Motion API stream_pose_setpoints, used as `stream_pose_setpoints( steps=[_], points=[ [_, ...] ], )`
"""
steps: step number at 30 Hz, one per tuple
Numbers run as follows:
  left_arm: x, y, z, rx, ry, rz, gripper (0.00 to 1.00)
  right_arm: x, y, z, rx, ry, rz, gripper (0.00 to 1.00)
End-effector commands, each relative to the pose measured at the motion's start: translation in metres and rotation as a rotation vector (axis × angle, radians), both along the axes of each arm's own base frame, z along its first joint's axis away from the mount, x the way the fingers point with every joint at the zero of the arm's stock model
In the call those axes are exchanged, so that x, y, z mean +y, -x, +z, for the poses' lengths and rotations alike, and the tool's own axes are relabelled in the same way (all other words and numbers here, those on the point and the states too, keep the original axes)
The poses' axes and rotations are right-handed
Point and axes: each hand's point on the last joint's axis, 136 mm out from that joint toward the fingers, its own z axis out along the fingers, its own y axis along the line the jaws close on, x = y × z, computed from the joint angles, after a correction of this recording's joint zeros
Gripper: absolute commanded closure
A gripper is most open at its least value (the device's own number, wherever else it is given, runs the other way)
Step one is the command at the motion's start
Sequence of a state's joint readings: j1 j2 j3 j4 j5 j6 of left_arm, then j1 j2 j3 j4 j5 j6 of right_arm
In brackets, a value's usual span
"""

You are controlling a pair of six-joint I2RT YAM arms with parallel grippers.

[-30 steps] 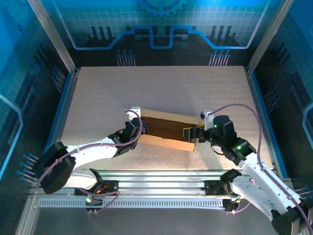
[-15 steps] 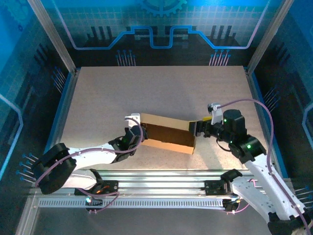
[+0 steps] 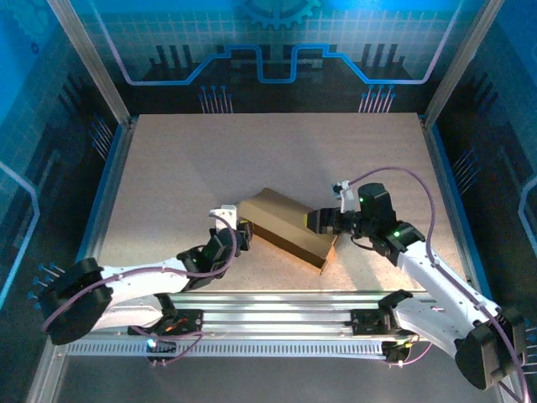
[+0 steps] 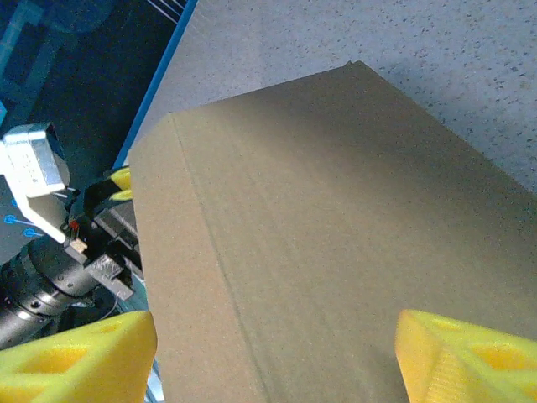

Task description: Fold the paper box

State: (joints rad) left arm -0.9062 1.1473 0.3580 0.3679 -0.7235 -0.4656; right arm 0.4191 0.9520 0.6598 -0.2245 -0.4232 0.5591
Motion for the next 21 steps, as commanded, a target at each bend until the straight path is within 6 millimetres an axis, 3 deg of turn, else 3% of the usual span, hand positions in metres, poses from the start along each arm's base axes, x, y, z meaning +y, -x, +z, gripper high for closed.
stream_pose_setpoints(
  steps=[1,6,9,13,17,21],
  points=[
    [0.005,0.018,-0.008,0.04,-0.024,-0.052,0.56,0.012,0.001,0.007,-0.017,-0.049,0.051,0.22],
    [0.01,0.04,-0.002,0.05,0.038,-0.133,0.57,0.015,-0.001,0.006,-0.014,-0.05,0.062,0.2],
    [-0.016,0.061,0.014,0.023,0.093,-0.359,0.54,0.017,-0.003,0.005,-0.01,-0.045,0.068,0.19],
    [-0.028,0.084,0.044,-0.015,0.177,-0.512,0.54,0.019,-0.004,0.002,0.001,-0.042,0.079,0.19],
    [-0.009,0.082,0.08,-0.074,0.228,-0.434,0.48,0.019,-0.005,0.0,0.007,-0.04,0.078,0.16],
    [0.001,0.066,0.094,-0.03,0.174,-0.357,0.48,0.019,-0.005,-0.001,0.018,-0.033,0.078,0.13]
  ],
)
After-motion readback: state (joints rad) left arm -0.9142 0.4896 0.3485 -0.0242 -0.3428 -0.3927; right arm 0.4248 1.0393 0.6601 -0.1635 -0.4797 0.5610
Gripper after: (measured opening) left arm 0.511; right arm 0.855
